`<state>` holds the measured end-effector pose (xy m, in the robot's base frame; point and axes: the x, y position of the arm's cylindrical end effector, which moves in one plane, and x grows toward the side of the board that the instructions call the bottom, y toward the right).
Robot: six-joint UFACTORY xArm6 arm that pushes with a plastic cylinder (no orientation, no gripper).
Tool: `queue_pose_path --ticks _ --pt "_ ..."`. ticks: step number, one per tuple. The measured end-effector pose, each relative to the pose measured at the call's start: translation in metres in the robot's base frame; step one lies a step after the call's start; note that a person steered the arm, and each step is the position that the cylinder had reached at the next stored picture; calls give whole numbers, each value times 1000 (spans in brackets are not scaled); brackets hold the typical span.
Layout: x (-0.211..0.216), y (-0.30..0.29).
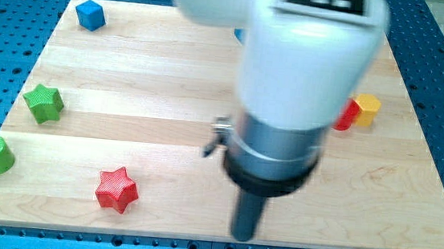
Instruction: Place the red star diagonally to the cube
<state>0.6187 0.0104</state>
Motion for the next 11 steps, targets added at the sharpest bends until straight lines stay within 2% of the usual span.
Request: queue_pose_path --ticks 1,2,3,4,5,6,7,8,9,10,11 --pt "0 -122" --pt "-22 -154" --pt "-64 -129" --pt "-28 -161" --pt "-60 -210" --pt "-96 -140" --pt "-115 -50" --pt "-136 14" --pt "-153 12" --pt "-164 83" --pt "-178 97"
